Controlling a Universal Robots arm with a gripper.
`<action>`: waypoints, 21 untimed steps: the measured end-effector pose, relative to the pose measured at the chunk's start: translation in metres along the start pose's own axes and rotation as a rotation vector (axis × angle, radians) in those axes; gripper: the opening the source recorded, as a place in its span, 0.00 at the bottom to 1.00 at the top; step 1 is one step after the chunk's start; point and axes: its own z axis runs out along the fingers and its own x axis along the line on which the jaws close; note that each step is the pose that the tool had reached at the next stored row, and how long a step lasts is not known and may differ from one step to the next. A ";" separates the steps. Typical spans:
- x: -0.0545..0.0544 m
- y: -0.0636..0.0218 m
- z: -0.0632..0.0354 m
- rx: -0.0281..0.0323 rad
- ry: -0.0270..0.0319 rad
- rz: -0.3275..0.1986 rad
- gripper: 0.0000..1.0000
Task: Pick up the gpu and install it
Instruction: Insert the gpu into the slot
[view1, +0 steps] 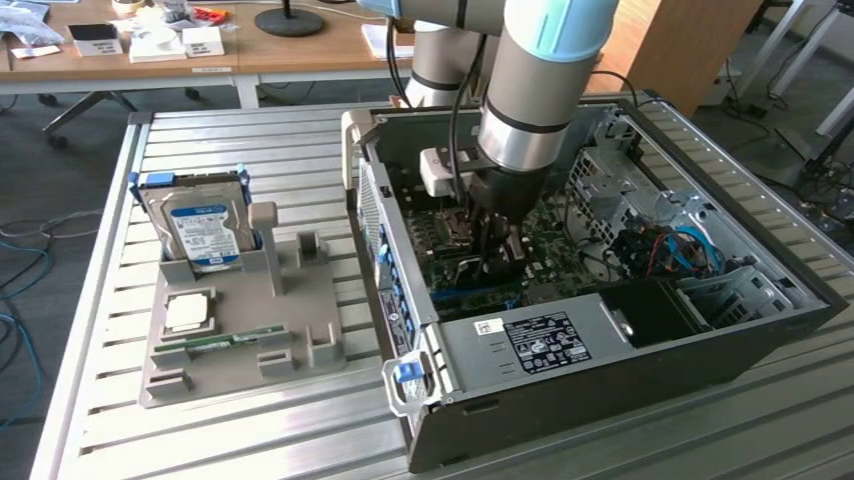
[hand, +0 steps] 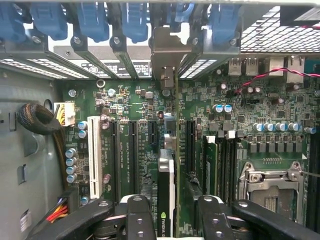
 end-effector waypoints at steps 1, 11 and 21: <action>0.000 0.0000 -0.0003 0.0001 -0.0001 0.000 0.40; 0.000 0.0000 -0.0005 0.0000 0.0002 0.000 0.40; 0.000 0.0000 -0.0005 -0.0001 0.0002 0.000 0.26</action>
